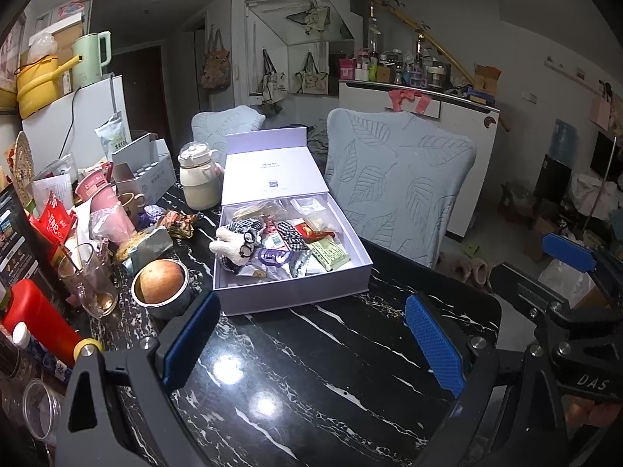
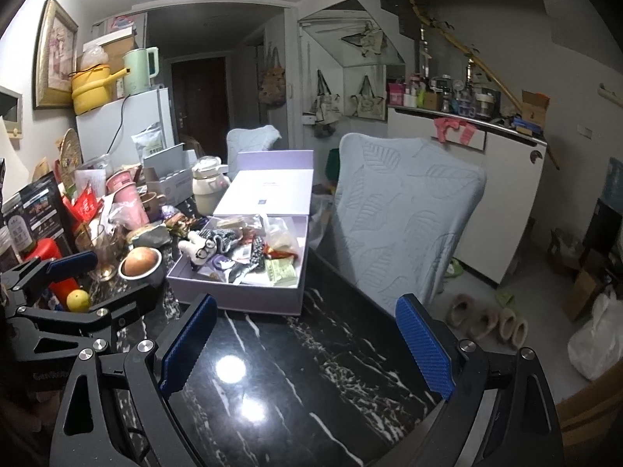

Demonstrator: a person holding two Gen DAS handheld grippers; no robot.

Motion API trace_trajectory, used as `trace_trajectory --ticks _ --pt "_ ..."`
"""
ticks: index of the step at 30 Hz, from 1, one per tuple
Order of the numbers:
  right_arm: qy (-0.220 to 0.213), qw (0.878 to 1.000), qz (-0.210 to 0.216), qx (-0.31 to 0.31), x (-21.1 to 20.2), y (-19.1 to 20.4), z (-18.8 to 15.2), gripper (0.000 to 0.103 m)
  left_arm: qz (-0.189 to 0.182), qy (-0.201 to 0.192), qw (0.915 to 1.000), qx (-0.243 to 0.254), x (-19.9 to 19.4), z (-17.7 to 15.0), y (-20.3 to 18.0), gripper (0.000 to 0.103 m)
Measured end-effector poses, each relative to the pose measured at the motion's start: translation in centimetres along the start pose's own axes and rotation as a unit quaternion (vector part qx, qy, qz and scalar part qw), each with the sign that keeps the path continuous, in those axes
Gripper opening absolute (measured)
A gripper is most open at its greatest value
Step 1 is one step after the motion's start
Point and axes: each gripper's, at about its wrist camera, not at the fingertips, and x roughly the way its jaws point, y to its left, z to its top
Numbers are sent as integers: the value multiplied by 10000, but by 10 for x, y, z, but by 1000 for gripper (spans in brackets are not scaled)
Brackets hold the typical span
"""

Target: Organize soft objects

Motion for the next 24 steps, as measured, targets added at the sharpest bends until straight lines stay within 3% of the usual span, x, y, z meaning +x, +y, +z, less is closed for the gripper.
trace_trajectory --ticks 24 --pt "17 9999 -126 79 -3 -2 -3 94 110 22 9999 62 -4 0 2 98"
